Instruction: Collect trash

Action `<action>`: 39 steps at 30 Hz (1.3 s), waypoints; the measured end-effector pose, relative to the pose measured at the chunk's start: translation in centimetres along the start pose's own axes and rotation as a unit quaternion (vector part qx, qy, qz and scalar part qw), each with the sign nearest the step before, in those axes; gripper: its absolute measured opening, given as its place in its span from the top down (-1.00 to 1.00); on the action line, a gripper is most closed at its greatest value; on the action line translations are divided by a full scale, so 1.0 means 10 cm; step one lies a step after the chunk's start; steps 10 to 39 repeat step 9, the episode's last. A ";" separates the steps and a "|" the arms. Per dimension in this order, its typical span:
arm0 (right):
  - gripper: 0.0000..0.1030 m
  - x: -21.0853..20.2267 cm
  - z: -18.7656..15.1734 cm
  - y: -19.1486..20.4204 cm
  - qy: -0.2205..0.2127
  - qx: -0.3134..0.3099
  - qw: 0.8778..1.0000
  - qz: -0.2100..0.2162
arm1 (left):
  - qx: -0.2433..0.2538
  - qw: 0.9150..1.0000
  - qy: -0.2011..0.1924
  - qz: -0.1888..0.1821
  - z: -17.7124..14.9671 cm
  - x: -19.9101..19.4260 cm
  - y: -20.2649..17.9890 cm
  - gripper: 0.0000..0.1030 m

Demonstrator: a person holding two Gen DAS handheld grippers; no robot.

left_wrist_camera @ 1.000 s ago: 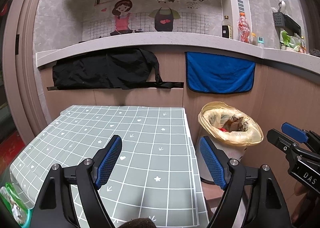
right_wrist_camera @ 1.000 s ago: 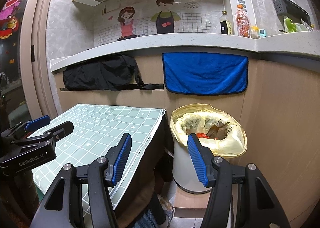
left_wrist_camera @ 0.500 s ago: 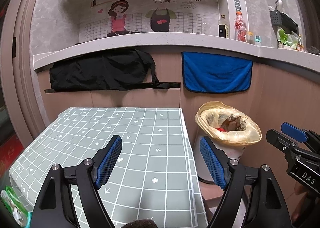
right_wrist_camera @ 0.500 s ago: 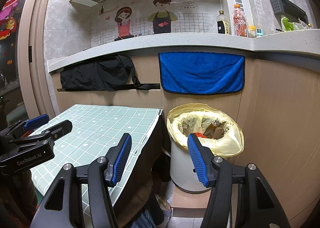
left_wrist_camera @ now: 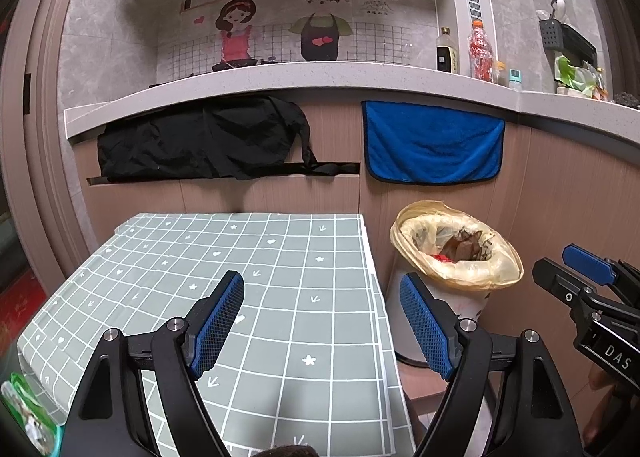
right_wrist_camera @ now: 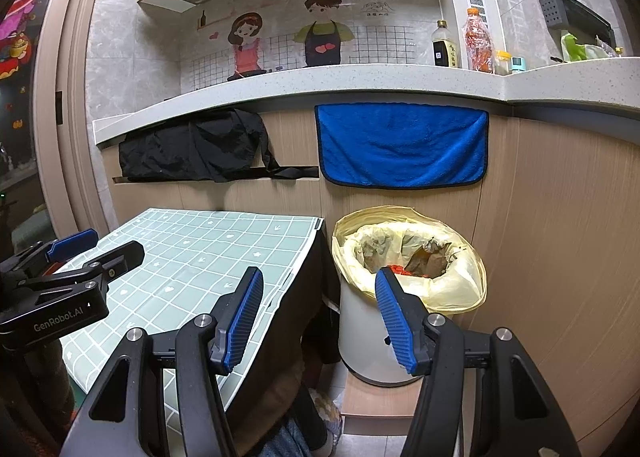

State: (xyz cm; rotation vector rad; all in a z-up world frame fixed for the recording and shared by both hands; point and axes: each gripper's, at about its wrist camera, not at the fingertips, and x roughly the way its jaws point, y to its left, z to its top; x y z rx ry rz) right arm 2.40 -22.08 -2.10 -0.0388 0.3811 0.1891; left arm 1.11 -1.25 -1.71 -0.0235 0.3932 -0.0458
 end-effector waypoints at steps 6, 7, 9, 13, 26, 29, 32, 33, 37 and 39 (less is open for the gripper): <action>-0.08 0.01 -0.01 -0.02 0.000 0.001 1.000 -0.002 | 0.003 1.000 0.007 -0.006 -0.01 0.06 0.01 -0.56; -0.08 0.01 -0.01 -0.03 0.001 0.001 1.000 -0.003 | 0.004 1.000 0.009 -0.008 -0.01 0.07 0.03 -0.56; -0.08 0.02 -0.02 -0.02 0.002 0.001 1.000 -0.004 | 0.003 1.000 0.016 -0.011 -0.01 0.11 0.06 -0.56; -0.08 0.02 -0.02 -0.02 0.002 0.001 1.000 -0.004 | 0.003 1.000 0.016 -0.011 -0.01 0.11 0.06 -0.56; -0.08 0.02 -0.02 -0.02 0.002 0.001 1.000 -0.004 | 0.003 1.000 0.016 -0.011 -0.01 0.11 0.06 -0.56; -0.08 0.02 -0.02 -0.02 0.002 0.001 1.000 -0.004 | 0.003 1.000 0.016 -0.011 -0.01 0.11 0.06 -0.56; -0.08 0.02 -0.02 -0.02 0.002 0.001 1.000 -0.004 | 0.003 1.000 0.016 -0.011 -0.01 0.11 0.06 -0.56; -0.08 0.02 -0.02 -0.02 0.002 0.001 1.000 -0.004 | 0.003 1.000 0.016 -0.011 -0.01 0.11 0.06 -0.56; -0.08 0.02 -0.02 -0.02 0.002 0.001 1.000 -0.004 | 0.003 1.000 0.016 -0.011 -0.01 0.11 0.06 -0.56; -0.08 0.02 -0.02 -0.02 0.002 0.001 1.000 -0.004 | 0.003 1.000 0.016 -0.011 -0.01 0.11 0.06 -0.56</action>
